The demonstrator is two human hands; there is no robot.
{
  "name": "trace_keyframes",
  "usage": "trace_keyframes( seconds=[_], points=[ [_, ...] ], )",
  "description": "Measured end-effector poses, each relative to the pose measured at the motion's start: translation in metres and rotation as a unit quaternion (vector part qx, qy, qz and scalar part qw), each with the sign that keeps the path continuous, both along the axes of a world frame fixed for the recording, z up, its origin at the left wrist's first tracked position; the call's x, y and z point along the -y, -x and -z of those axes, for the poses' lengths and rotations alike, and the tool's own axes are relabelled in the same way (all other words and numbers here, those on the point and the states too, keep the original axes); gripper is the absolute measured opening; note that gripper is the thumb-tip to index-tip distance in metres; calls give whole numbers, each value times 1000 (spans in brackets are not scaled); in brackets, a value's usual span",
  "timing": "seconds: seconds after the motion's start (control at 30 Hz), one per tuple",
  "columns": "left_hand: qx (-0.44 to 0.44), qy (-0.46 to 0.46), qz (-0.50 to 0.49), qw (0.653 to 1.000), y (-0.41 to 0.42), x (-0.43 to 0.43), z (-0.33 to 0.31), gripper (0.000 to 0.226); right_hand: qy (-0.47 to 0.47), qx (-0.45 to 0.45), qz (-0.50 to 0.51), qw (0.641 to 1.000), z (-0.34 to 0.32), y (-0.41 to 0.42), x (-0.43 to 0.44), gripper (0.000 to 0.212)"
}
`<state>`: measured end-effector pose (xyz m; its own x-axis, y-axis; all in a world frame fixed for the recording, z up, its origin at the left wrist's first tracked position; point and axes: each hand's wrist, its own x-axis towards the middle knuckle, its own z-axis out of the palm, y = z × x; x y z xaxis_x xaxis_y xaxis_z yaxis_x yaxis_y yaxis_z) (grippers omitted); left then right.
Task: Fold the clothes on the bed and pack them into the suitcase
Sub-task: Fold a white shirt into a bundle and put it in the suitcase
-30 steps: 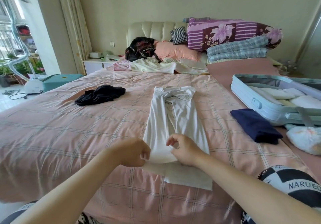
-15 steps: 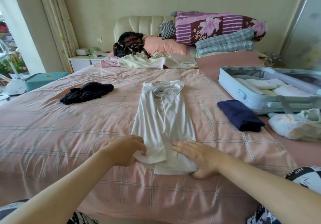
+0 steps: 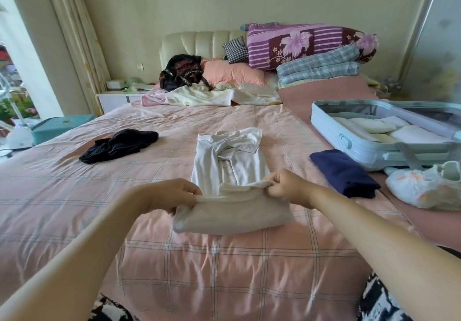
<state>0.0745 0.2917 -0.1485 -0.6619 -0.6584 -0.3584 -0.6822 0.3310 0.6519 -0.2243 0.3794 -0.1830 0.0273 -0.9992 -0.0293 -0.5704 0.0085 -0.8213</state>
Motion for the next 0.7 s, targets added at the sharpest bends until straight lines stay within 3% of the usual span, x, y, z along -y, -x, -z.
trace_keyframes(
  seconds=[0.07, 0.23, 0.37, 0.47, 0.53, 0.63, 0.7],
  points=[
    [-77, 26, -79, 994, 4, 23, 4, 15, 35, 0, 62, 997, -11, 2, 17, 13],
    [-183, 226, -197, 936, 39, 94, 24, 22, 131, -90, 186, 970, -9, 25, 75, 36],
    [-120, 327, -248, 904, 66, 132, 39, 27, 189, -145, 222, 945, -1, 39, 112, 31],
    [-25, 419, -221, 880, 79, 139, 58, 46, 148, -259, 201, 933, 17, 44, 131, 44],
    [-82, 444, -141, 881, 85, 137, 67, 44, 205, -359, 175, 894, 29, 47, 138, 40],
    [-166, 397, -27, 902, 97, 125, 78, 37, 374, -336, 71, 861, 38, 40, 141, 18],
    [-101, 356, -4, 929, 98, 115, 81, 32, 357, -310, 31, 881, 41, 28, 141, 19]
  ],
)
